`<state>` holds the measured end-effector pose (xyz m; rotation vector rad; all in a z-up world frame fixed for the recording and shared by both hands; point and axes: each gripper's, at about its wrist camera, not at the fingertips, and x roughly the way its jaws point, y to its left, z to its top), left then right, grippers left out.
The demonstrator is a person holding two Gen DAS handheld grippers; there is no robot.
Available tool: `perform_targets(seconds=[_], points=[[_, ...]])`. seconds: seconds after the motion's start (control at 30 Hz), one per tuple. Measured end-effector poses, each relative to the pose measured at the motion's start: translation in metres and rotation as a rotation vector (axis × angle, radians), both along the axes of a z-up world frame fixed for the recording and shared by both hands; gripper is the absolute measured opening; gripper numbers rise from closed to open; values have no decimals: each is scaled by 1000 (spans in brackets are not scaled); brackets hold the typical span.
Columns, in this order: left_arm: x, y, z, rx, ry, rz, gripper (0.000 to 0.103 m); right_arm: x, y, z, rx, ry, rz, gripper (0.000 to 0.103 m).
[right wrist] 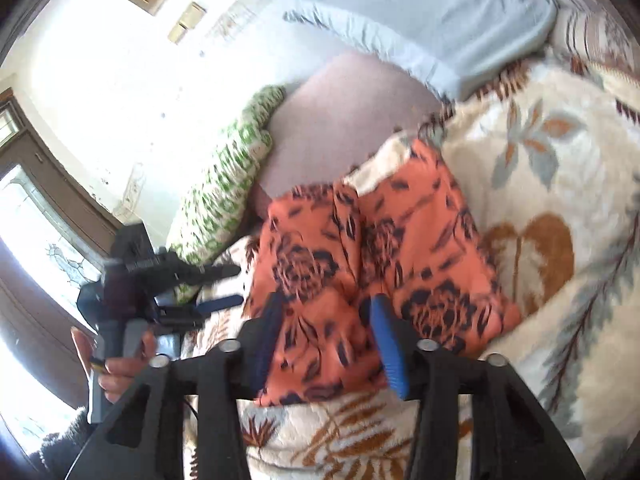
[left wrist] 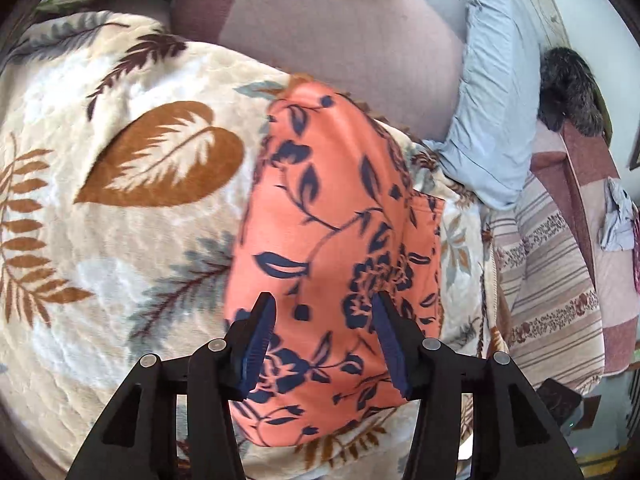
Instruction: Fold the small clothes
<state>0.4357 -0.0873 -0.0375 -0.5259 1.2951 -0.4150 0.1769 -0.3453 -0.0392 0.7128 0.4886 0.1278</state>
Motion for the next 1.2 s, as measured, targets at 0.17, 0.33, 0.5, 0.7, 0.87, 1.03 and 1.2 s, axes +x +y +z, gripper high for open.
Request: perform_targets(seconds=[0.17, 0.33, 0.5, 0.7, 0.87, 1.03, 1.2], points=[[2, 17, -22, -38, 62, 64, 50, 86, -15, -12, 83, 122, 123, 77], [8, 10, -41, -54, 70, 38, 50, 149, -2, -56, 95, 249, 194, 75], [13, -4, -46, -25, 19, 63, 41, 162, 12, -62, 126, 200, 291, 27], [-3, -40, -10, 21, -99, 32, 34, 131, -9, -4, 11, 69, 250, 16], [-6, -86, -13, 192, -140, -18, 32, 133, -33, -12, -126, 159, 183, 11], [-11, -120, -22, 303, -167, -52, 32, 132, -56, -51, -80, 222, 140, 7], [-21, -140, -19, 384, -212, -75, 35, 132, -59, -63, -34, 231, 138, 15]])
